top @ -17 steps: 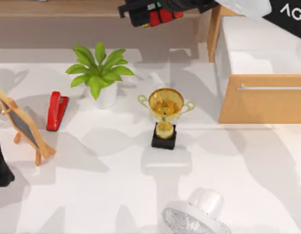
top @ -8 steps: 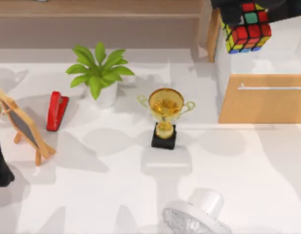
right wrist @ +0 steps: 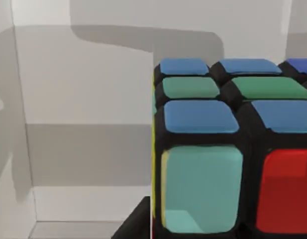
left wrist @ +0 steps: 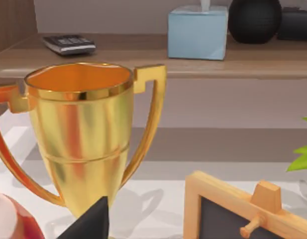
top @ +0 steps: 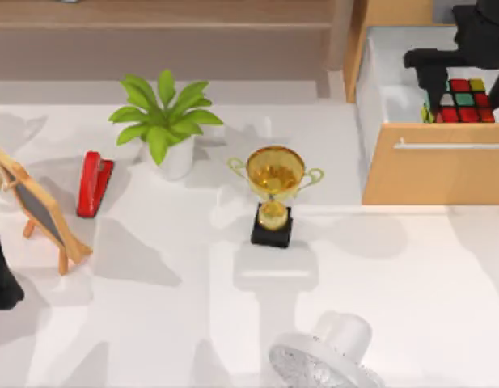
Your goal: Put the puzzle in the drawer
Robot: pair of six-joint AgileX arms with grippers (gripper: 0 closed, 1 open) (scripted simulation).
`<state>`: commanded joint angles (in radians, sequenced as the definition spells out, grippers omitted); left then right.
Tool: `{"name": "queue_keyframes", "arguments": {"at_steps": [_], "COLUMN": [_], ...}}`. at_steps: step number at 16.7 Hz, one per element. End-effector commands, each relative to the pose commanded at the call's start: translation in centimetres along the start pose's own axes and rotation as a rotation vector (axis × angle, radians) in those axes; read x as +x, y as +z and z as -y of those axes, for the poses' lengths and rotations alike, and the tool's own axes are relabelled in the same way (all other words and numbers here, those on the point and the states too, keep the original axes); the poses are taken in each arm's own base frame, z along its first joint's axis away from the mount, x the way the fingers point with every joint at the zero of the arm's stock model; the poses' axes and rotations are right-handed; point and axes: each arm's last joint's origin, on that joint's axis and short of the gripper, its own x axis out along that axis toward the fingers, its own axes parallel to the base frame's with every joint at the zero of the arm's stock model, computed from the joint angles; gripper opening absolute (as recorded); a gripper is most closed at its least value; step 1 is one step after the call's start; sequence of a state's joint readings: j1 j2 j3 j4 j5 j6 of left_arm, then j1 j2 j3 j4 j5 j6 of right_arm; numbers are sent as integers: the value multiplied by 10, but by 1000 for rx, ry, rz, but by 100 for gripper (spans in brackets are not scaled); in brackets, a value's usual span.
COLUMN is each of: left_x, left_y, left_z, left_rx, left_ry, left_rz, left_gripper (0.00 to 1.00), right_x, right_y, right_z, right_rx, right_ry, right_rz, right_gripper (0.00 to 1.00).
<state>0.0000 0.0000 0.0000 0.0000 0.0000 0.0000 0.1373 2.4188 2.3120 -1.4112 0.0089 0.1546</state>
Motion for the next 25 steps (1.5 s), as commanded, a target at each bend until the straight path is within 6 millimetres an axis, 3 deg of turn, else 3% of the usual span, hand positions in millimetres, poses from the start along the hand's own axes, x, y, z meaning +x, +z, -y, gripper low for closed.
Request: {"name": "queue_keyframes", "arguments": {"at_steps": [2,7,20,25], "left_x": [0,0,0,0], "left_y": [0,0,0,0], "left_z": [0,0,0,0], "left_rx": [0,0,0,0], "left_ry": [0,0,0,0], "left_rz": [0,0,0,0], "left_gripper": [100,100,100,100], "right_x": [16,18,18,18], "right_y": [2,3,3,3], "right_z": [2,3,3,3], "right_rx": [4,5,5,5], "right_ry": [1,2,2,2], "right_rz": [-48,-53,-53,-53], "right_gripper": [0,0,98,100]}}
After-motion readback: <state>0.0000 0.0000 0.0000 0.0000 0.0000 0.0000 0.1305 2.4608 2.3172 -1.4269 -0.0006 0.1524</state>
